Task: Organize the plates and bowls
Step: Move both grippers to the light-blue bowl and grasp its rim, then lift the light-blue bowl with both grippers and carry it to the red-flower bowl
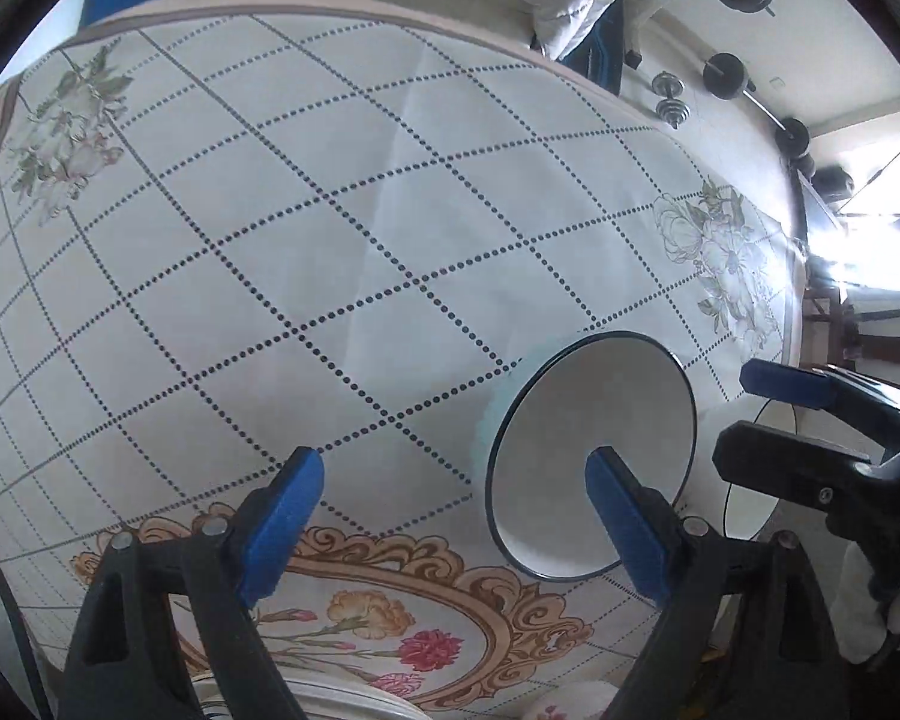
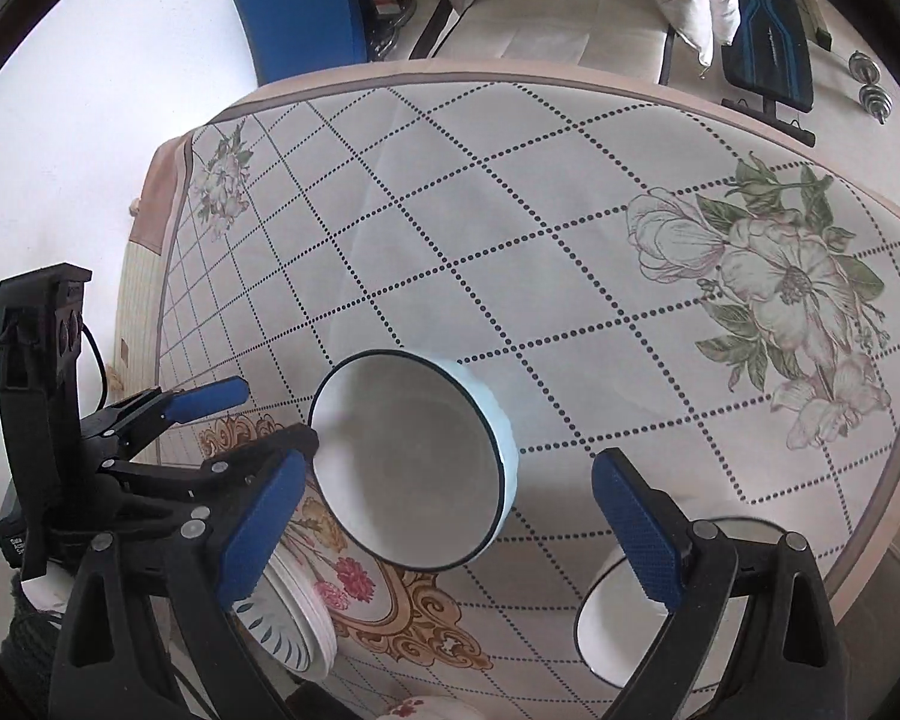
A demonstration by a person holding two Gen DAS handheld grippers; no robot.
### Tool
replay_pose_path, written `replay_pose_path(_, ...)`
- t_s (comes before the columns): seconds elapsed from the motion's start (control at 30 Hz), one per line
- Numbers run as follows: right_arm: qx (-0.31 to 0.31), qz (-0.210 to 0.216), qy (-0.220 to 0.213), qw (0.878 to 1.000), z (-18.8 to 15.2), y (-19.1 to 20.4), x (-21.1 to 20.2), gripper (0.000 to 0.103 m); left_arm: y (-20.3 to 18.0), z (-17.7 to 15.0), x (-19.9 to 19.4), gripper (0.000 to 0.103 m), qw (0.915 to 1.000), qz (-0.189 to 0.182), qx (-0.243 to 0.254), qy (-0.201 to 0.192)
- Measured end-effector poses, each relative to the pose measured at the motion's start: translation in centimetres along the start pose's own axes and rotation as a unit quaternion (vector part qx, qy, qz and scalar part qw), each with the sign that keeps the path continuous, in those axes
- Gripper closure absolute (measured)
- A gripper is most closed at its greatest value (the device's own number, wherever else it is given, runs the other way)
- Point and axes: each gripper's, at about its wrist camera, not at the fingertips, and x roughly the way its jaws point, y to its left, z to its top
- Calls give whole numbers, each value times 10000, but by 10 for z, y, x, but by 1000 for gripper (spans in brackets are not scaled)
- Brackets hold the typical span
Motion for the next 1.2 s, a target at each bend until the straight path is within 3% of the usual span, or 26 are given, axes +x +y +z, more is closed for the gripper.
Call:
replay_pose_path(0.13,-104,-170,233,9995,13,-4,23,7,3,-1,20,19,9998,-66,7,194)
replay_pose_path(0.23,-96,-73,380,9992,17,-7,35,15,3,-4,29,36,9995,-109,26,301)
replay_pose_path(0.37,-162,-11,486,9987,17,-6,45,29,-4,-8,36,39,9992,-106,172,355)
replay_pose_path(0.43,-184,-55,548,9983,16,-6,50,30,-7,-9,39,49,9988,-146,241,391)
replay_pose_path(0.6,-112,-73,667,9977,15,-12,60,32,-15,-9,46,53,9981,-135,367,467)
replay_pose_path(0.73,-52,-42,754,9971,11,-17,68,41,-20,-10,48,60,9978,-167,425,473)
replay_pose_path(0.97,2,12,818,9966,6,-21,77,66,-22,-11,52,67,9982,-128,408,432)
replay_pose_path(1.03,21,11,845,9964,5,-19,80,71,-25,-8,57,76,9982,-150,371,458)
replay_pose_path(1.2,40,6,834,9965,2,-18,79,78,-25,-8,58,83,9982,-102,372,455)
